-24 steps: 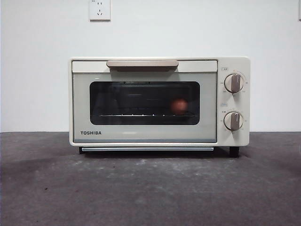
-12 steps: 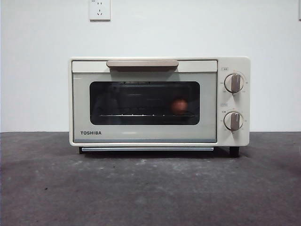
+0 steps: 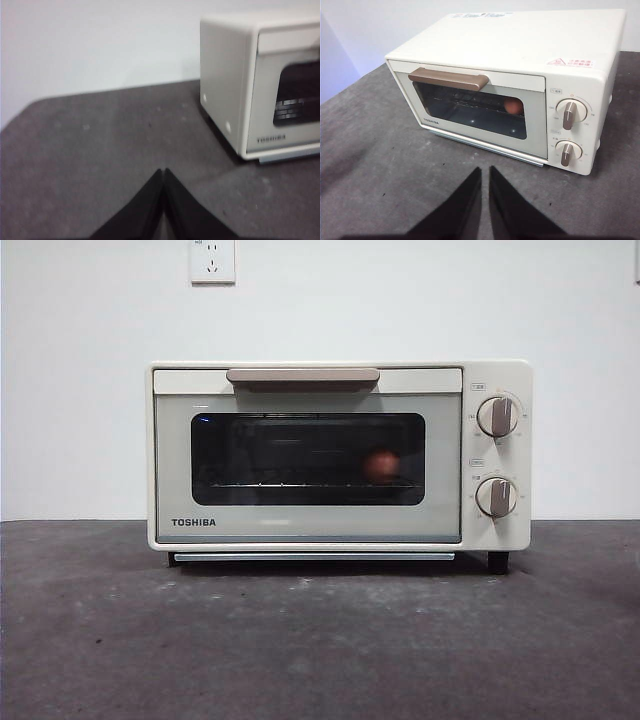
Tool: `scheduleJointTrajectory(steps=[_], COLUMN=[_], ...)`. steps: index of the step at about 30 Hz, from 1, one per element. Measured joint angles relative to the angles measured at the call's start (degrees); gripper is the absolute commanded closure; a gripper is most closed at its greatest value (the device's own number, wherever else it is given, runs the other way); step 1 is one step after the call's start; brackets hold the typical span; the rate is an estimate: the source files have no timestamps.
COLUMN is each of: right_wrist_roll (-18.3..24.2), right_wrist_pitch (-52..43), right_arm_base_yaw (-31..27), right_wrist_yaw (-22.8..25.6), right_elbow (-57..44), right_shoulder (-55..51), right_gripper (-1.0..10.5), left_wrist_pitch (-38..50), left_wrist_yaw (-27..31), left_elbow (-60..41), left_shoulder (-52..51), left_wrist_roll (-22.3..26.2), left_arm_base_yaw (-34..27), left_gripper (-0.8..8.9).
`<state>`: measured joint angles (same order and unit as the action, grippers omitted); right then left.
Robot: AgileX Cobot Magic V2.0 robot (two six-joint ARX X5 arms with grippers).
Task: Eggoven
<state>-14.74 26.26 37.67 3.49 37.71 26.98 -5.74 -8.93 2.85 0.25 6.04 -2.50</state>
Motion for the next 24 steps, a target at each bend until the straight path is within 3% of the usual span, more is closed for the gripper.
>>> scheduleJointTrajectory(steps=[8,24], right_wrist_roll=[0.0,0.0], right_wrist_pitch=[0.0,0.0], right_arm_base_yaw=[0.0,0.0], right_wrist_yaw=[0.0,0.0], right_elbow=[0.0,0.0], right_shoulder=[0.0,0.0], right_gripper=[9.4,9.4], left_wrist_pitch=[-4.0,-3.9], left_wrist_yaw=[0.0,0.0], left_elbow=[-1.1,-1.1], left_shoulder=[0.0,0.0], left_wrist_roll=[-2.3,-2.5], left_arm_base_yaw=[0.0,0.0], left_gripper=[8.06,8.06])
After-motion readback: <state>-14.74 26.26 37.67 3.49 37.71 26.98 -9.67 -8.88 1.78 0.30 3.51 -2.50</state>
